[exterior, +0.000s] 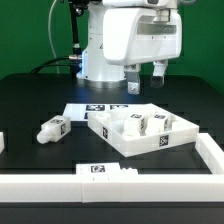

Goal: Assemble square table

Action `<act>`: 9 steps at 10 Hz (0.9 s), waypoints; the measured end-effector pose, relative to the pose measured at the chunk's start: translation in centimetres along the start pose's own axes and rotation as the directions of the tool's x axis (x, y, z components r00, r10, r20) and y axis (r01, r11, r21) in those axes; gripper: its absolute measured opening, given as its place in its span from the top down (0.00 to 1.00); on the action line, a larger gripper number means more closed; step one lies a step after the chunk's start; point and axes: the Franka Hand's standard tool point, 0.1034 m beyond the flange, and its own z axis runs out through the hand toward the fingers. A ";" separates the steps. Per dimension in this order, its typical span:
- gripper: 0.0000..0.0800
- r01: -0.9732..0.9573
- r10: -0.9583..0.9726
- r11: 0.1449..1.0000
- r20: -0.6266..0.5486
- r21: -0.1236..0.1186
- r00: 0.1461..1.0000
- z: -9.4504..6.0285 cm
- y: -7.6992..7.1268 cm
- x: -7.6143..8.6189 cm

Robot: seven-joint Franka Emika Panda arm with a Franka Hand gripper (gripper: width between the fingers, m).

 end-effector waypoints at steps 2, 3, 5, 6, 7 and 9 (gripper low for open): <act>0.19 0.001 -0.001 1.000 -0.001 -0.001 1.000 0.0 0.0 0.0; 0.19 -0.001 0.001 1.000 -0.001 0.000 1.000 0.0 0.0 0.0; 0.19 -0.001 0.001 1.000 0.000 0.001 1.000 0.1 -0.1 0.0; 0.19 -0.031 0.031 1.000 0.000 0.002 1.000 0.2 -0.2 -0.1; 0.19 -0.094 0.093 0.996 0.005 0.008 0.996 0.5 -0.6 -0.5; 0.19 -0.152 0.152 0.988 0.014 0.011 0.988 2.0 -1.2 -2.4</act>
Offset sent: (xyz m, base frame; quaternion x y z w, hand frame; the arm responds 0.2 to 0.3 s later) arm 0.0000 0.0000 0.0000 0.0000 0.0000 0.0000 1.0000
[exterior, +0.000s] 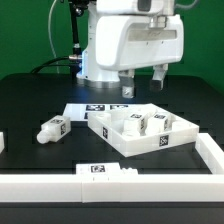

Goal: Assemble square table

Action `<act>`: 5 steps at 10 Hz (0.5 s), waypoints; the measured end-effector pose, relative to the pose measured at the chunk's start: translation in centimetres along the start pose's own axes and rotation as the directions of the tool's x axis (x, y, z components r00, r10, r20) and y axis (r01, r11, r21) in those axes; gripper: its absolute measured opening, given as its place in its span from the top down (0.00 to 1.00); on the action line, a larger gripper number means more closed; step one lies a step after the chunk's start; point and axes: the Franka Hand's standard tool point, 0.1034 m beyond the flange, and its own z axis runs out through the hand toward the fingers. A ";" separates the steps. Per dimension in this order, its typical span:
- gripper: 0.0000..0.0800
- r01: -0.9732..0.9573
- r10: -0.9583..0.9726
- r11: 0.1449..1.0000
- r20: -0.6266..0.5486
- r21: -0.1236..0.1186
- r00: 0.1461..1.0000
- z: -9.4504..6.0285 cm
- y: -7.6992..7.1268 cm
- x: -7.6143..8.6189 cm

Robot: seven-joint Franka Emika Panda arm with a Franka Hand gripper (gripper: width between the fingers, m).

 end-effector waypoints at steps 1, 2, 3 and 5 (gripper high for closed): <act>0.19 0.017 -0.017 1.000 0.002 0.002 1.000 0.7 0.3 -0.7; 0.19 0.014 -0.014 1.000 0.003 0.008 1.000 0.9 0.7 -1.2; 0.19 0.015 -0.015 1.000 0.000 0.007 1.000 0.8 0.5 -0.9; 0.19 0.017 -0.017 1.000 0.001 0.008 1.000 0.9 0.4 -0.9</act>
Offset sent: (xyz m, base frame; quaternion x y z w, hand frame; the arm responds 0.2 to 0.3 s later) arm 0.0000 0.0000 0.0000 0.0000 0.0000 0.0000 1.0000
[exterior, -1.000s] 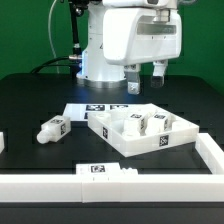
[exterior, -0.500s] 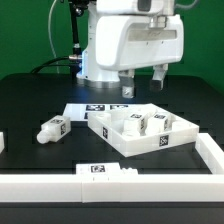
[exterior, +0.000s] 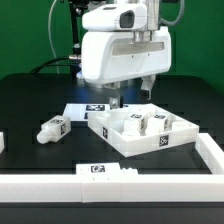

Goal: Assemble square table

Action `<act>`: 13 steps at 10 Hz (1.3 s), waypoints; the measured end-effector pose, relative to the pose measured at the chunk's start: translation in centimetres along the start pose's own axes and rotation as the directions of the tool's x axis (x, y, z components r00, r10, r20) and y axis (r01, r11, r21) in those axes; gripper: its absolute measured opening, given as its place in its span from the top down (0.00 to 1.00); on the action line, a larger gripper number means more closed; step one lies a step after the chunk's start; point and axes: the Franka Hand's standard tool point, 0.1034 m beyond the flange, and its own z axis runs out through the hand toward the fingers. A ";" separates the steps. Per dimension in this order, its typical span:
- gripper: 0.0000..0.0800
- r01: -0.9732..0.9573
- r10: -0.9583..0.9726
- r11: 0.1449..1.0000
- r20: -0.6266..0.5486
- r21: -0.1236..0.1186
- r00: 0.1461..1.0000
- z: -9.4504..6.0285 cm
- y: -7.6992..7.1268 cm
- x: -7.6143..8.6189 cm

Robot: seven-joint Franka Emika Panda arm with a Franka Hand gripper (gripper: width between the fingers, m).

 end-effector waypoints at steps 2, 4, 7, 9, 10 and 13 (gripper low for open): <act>0.19 0.045 -0.047 0.999 0.038 0.030 0.998 0.2 1.7 0.2; 0.19 0.079 -0.085 0.994 0.080 0.078 0.993 0.4 5.7 3.4; 0.19 0.118 -0.123 0.990 0.066 0.072 0.990 0.5 5.5 4.4; 0.19 0.117 -0.122 0.991 0.067 0.072 0.990 0.6 5.6 4.4; 0.19 0.117 -0.122 0.990 0.067 0.073 0.990 0.7 5.7 4.3; 0.19 0.198 -0.202 0.978 0.055 0.071 0.978 2.2 8.8 5.5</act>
Offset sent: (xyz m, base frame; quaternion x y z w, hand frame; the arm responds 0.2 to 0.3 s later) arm 0.0913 0.0013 0.0053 0.0961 -0.0478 -0.0562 0.9926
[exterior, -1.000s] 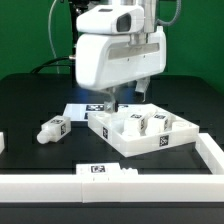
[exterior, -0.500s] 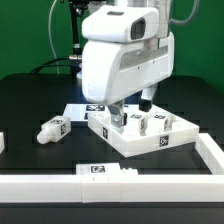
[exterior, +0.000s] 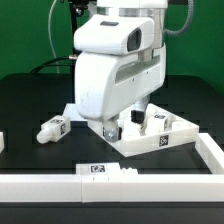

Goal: Assemble square table

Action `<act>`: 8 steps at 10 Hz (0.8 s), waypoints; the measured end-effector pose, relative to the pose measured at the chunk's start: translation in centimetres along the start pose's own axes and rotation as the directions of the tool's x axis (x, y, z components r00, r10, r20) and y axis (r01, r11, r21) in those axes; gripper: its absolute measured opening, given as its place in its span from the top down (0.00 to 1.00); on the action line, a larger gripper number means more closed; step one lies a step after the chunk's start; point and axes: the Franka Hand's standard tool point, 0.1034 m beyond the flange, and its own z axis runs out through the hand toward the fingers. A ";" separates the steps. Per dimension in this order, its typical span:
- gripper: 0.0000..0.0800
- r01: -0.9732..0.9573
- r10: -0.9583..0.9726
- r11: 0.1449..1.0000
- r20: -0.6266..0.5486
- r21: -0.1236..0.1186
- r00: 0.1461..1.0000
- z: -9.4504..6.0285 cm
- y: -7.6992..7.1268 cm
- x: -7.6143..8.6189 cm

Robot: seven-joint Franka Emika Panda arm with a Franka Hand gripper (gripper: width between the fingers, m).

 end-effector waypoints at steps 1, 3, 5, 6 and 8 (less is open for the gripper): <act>0.19 -0.003 0.003 1.000 0.001 0.004 1.000 0.4 0.1 -0.1; 0.19 -0.001 0.001 1.000 0.007 0.016 1.000 1.7 -0.1 -0.7; 0.19 0.004 -0.005 1.000 0.011 0.028 1.000 2.9 0.0 -1.7; 0.19 0.004 -0.004 1.000 0.010 0.028 1.000 3.3 0.1 -2.0; 0.19 0.001 -0.001 0.999 0.013 0.034 1.000 3.6 0.1 -2.2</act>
Offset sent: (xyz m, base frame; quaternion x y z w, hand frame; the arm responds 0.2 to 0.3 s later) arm -0.0027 -0.0108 -0.0219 0.0218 0.0245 -0.0021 0.9995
